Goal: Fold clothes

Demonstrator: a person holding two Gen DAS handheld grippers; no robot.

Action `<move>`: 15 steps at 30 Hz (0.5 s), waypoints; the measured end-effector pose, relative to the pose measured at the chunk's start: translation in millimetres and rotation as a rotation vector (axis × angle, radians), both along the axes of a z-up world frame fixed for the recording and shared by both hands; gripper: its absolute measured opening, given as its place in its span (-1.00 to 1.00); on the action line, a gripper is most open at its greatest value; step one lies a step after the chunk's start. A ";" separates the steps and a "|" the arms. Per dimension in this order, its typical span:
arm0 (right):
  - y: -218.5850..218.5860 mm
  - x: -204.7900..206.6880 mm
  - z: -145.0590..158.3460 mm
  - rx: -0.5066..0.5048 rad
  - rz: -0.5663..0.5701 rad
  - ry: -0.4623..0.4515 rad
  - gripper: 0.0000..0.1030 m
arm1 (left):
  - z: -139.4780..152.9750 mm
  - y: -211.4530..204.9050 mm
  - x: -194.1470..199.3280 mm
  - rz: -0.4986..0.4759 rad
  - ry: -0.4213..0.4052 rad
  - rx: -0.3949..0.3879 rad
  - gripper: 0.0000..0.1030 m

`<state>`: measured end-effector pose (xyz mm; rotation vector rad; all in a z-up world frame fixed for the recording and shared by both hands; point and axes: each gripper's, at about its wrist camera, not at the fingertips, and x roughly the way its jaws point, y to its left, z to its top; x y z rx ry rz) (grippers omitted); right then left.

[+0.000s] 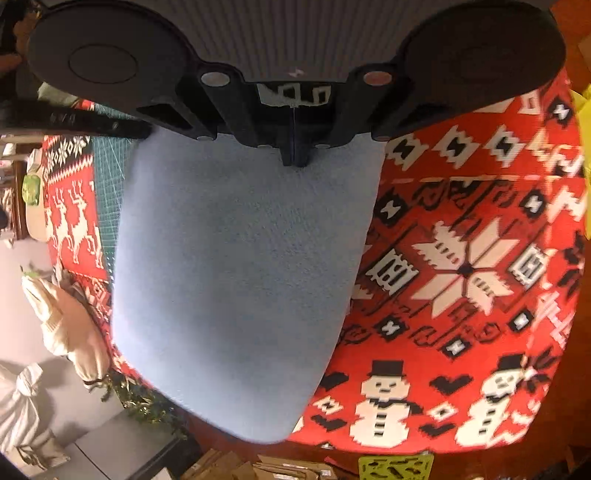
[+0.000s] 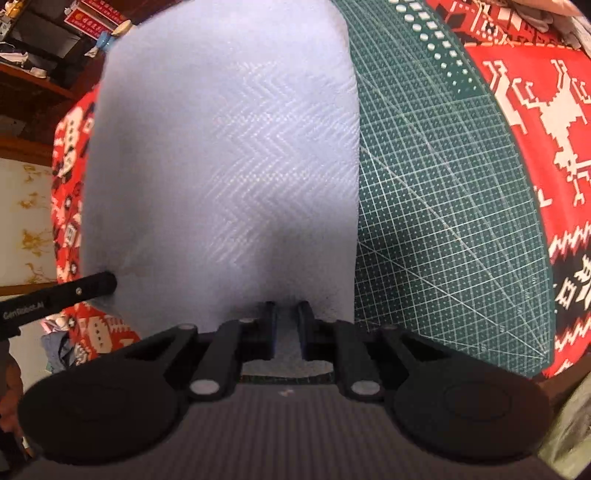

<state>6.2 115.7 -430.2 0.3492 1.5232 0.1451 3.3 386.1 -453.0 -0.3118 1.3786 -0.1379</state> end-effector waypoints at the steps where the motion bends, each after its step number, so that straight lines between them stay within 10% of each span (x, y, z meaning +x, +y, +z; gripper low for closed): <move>1: -1.4 0.8 6.1 0.001 -0.001 -0.016 -0.73 | 3.6 0.3 -2.0 -0.019 -0.005 0.022 -0.95; 11: 0.2 14.2 -6.2 -0.007 -0.013 -0.091 -0.66 | -14.0 6.0 0.9 -0.048 0.034 0.019 -0.95; 15: -16.0 10.6 0.1 0.028 -0.043 -0.094 -0.27 | -3.3 6.3 -3.3 -0.088 0.025 0.015 -0.94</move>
